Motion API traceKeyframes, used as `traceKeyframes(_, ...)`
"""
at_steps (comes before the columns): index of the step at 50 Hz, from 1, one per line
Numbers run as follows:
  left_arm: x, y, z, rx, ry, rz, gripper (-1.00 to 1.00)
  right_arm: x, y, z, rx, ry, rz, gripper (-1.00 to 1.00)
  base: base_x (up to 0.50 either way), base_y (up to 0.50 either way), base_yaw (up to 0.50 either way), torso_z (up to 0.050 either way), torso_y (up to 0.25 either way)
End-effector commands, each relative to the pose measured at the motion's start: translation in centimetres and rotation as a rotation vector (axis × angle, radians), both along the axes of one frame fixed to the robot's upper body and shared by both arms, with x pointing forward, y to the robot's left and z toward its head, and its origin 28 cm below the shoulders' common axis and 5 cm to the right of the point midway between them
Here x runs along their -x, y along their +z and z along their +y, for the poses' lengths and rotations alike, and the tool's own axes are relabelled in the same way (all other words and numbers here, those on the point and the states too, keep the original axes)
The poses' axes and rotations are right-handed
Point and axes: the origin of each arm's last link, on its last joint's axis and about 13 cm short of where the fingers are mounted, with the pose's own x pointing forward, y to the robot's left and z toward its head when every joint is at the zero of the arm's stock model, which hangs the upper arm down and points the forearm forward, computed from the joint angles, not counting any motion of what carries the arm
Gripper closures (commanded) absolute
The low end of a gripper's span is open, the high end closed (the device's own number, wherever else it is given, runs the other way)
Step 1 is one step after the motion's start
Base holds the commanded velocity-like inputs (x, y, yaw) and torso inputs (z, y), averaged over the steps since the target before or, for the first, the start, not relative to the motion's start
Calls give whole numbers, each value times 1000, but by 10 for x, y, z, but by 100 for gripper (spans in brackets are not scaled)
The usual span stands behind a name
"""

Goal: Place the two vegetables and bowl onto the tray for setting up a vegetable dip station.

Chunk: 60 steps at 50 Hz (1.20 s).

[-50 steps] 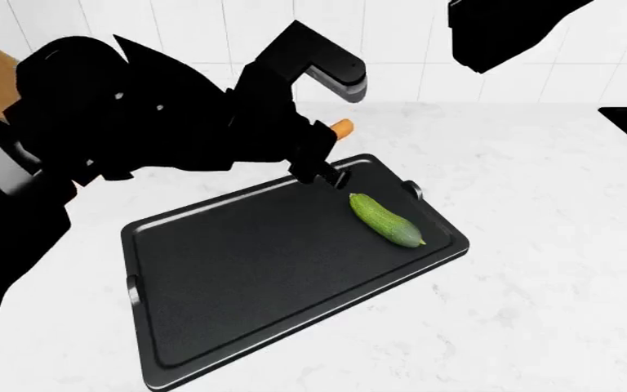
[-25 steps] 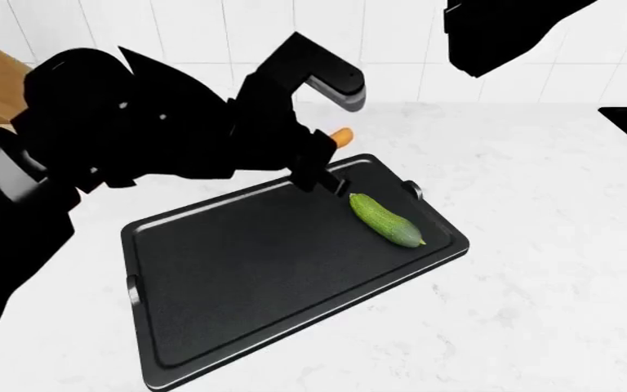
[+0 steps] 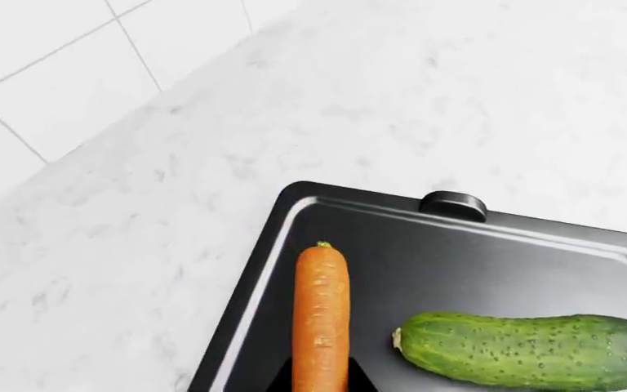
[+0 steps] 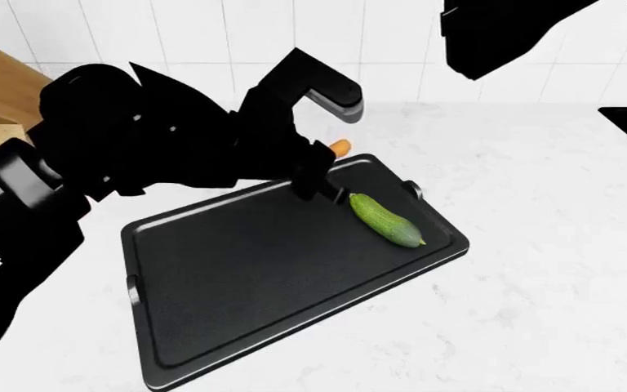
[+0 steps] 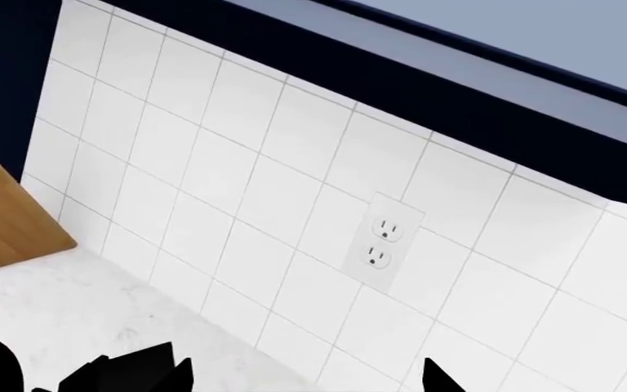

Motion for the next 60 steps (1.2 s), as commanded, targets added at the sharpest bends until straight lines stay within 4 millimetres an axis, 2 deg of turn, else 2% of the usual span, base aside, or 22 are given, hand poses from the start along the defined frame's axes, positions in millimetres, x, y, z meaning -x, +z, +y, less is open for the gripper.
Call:
traceKeyframes(1, 0, -2, 0, 1, -1, 9, 100, -1, 0, 0, 2, 0, 2, -100, 0, 0, 0, 0, 0)
traceKeyframes(27, -4, -1, 1, 15, 25, 25, 100, -2, -2, 1, 7, 0, 7, -100, 0, 0, 0, 0, 0)
traceKeyframes(28, -5, 0, 1, 18, 28, 26, -100, -2, -1, 1, 6, 0, 7, -100, 0, 0, 0, 0, 0)
traceKeyframes(45, -6, 3, 1, 20, 30, 16, -100, -2, -1, 1, 7, -3, 7, -100, 0, 0, 0, 0, 0)
traceKeyframes(50, -4, 22, 1, 84, 33, -44, -100, -2, -2, 1, 8, -2, 8, -100, 0, 0, 0, 0, 0)
traceKeyframes(54, 3, 45, 1, 129, 34, -125, -100, -2, -2, 0, 4, -8, 8, -100, 0, 0, 0, 0, 3)
traceKeyframes(58, 24, 72, 3, 163, 47, -251, -100, -6, -2, 0, -12, -19, -3, -100, 0, 0, 0, 0, 0)
traceKeyframes(59, 33, 80, 4, 207, 48, -279, -100, -9, 0, 1, -47, -31, -31, -100, 0, 0, 0, 0, 0)
traceKeyframes(60, 36, 82, 4, 177, 50, -324, -100, -11, 0, 0, -47, -31, -74, -100, 0, 0, 0, 0, 0)
